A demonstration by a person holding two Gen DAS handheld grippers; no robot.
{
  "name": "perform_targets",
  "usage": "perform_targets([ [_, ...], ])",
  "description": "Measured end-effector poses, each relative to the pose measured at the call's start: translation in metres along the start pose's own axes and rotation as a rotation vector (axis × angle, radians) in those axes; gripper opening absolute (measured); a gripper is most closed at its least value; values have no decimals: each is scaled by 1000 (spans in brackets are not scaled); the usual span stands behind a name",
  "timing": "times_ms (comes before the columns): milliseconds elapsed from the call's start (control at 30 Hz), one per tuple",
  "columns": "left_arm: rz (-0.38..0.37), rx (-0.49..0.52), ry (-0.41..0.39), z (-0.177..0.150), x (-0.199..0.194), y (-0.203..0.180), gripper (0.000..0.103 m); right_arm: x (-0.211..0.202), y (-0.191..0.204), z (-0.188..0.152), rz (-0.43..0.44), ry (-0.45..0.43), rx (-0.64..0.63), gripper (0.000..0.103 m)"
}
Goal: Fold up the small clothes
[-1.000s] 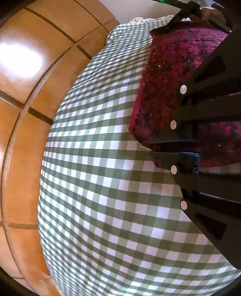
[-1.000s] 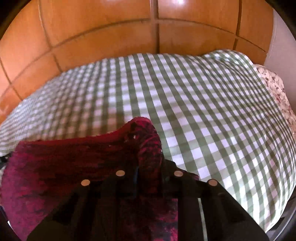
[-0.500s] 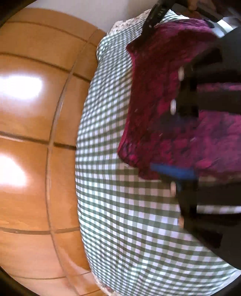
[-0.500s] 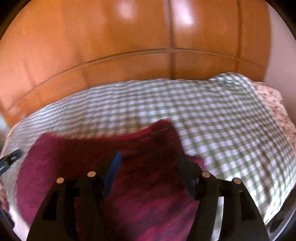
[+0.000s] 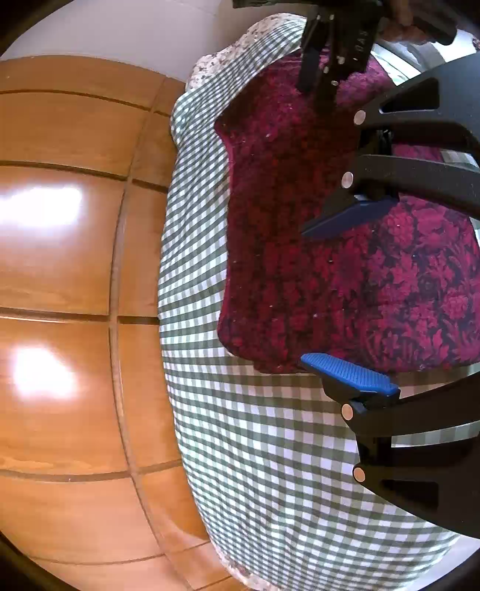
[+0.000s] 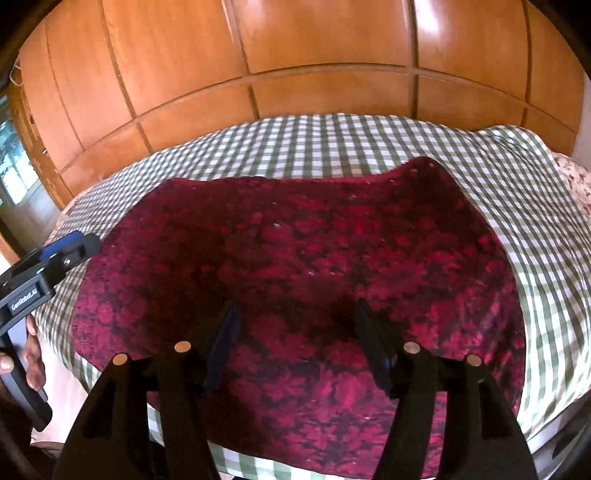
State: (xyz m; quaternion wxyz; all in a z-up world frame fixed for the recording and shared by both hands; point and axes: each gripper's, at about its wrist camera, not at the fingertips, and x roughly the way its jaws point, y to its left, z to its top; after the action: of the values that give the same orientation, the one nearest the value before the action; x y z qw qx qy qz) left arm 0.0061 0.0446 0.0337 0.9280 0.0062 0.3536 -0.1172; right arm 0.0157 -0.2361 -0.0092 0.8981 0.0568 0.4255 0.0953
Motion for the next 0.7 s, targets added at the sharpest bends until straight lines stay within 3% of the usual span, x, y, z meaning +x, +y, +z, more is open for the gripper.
perform_targets([
  [233, 6, 3, 28, -5, 8, 0, 63, 3, -7, 2, -122, -6, -30, 63],
  [700, -27, -47, 110, -20, 44, 13, 63, 28, -39, 11, -81, -28, 71, 63],
])
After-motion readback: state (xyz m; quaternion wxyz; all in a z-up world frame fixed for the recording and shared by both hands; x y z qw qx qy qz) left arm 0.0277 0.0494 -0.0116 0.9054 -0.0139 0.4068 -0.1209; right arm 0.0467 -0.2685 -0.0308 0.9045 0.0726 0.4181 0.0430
